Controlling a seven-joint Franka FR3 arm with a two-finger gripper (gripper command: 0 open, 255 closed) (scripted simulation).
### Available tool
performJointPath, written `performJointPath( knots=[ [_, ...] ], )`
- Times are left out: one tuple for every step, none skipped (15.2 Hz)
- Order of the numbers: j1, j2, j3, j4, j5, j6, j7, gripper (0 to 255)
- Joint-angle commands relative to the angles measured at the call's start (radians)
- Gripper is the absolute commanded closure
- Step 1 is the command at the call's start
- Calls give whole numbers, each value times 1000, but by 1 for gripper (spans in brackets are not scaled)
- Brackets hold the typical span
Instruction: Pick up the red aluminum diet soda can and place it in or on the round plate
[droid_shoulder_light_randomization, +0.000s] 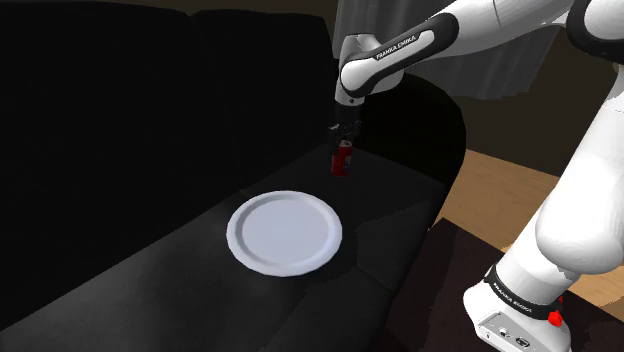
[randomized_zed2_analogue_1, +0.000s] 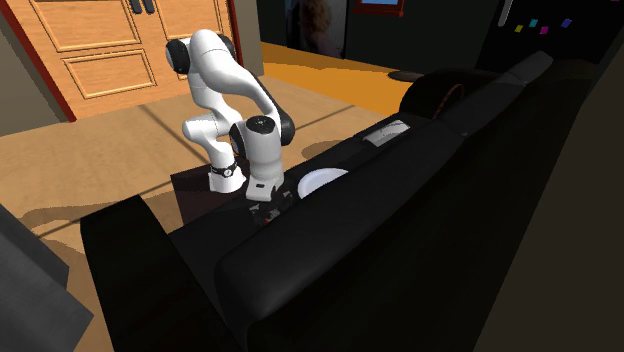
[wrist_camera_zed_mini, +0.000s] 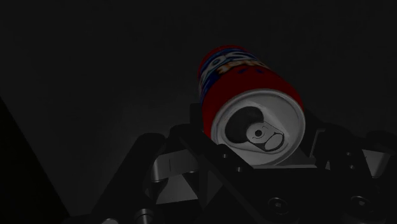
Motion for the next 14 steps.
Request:
performJointPath(
  knots=[
    [0, 0, 0, 0, 0, 0, 0, 255],
    [0, 0, 0, 0, 0, 0, 0, 255],
    [0, 0, 0, 0, 0, 0, 0, 255],
    [0, 0, 0, 0, 0, 0, 0, 255],
    [0, 0, 0, 0, 0, 0, 0, 255],
    [0, 0, 0, 0, 0, 0, 0, 255],
    [0, 0, 0, 0, 0, 0, 0, 255],
    [0, 0, 0, 0, 0, 0, 0, 255],
    [0, -6, 0, 6, 0, -12, 0, 255],
    [0, -12, 0, 13, 0, -25, 0, 255],
    [0, -18, 0, 20, 1, -38, 0, 255],
    [0, -23, 0, 27, 1, -50, 0, 255],
    [0, -28, 0, 35, 1, -63, 0, 255],
    [0, -33, 0, 42, 1, -76, -1, 255]
  ],
)
